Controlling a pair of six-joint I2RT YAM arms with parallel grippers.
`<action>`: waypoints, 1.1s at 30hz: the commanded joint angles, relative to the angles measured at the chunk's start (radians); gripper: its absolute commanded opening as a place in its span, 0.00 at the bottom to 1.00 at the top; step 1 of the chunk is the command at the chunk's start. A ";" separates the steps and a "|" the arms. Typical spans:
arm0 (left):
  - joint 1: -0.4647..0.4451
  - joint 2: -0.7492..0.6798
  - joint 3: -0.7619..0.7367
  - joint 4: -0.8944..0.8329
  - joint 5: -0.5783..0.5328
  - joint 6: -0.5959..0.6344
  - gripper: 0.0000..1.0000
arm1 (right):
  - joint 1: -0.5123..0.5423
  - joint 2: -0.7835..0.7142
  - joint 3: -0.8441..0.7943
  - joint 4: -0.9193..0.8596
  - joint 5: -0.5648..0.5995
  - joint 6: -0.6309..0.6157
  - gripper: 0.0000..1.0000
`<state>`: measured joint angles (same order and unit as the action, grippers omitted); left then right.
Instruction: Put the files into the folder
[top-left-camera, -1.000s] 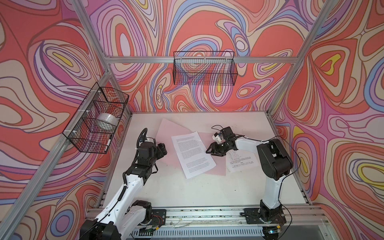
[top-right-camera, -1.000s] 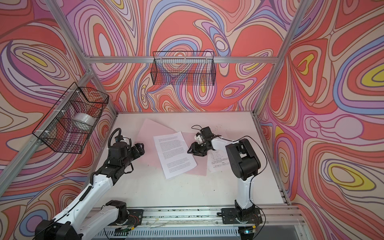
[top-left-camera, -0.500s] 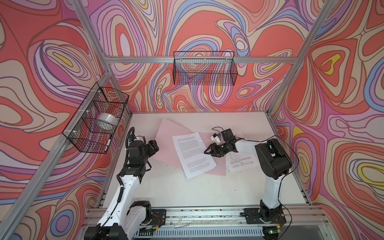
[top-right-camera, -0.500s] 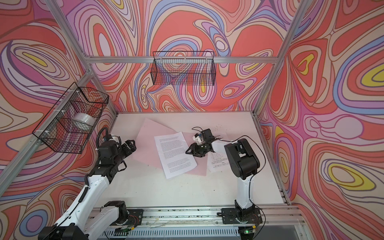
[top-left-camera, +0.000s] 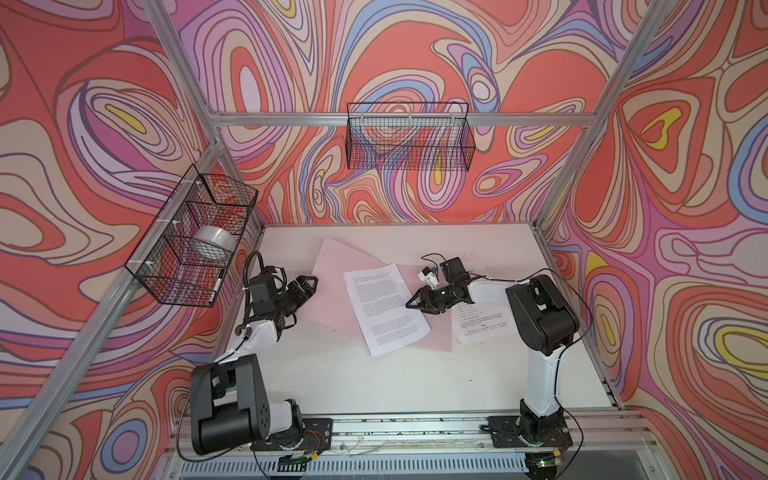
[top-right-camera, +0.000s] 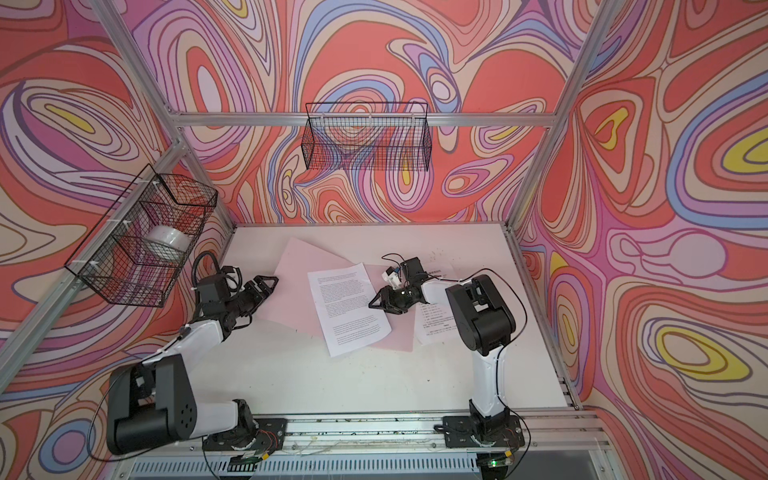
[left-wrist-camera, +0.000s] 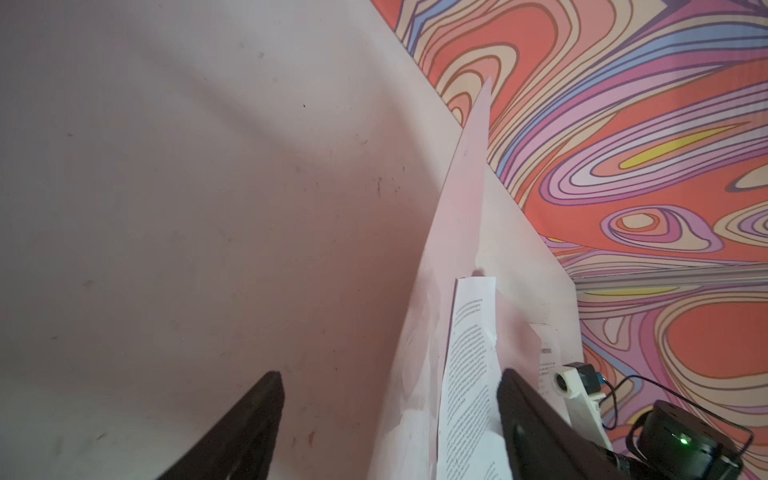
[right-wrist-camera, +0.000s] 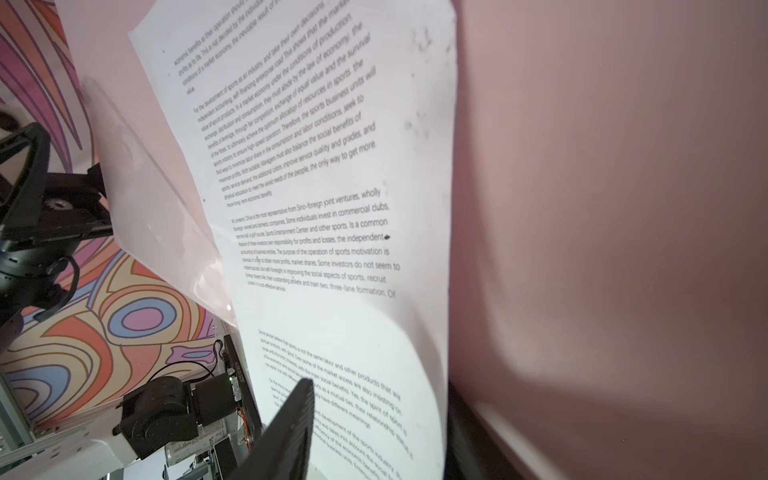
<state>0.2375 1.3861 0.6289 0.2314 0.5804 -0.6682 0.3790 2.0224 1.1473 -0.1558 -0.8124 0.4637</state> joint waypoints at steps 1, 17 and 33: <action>0.030 0.070 0.048 0.156 0.175 -0.036 0.77 | -0.003 0.046 -0.009 -0.053 0.045 -0.016 0.48; -0.022 0.052 -0.031 0.211 0.168 -0.063 0.66 | -0.002 0.045 -0.004 0.046 -0.052 0.059 0.37; -0.109 -0.218 -0.160 0.006 -0.008 -0.041 0.78 | -0.002 0.030 0.011 0.088 -0.028 0.138 0.00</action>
<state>0.1371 1.1797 0.5007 0.3054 0.6189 -0.7288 0.3786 2.0518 1.1461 -0.1028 -0.8566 0.5701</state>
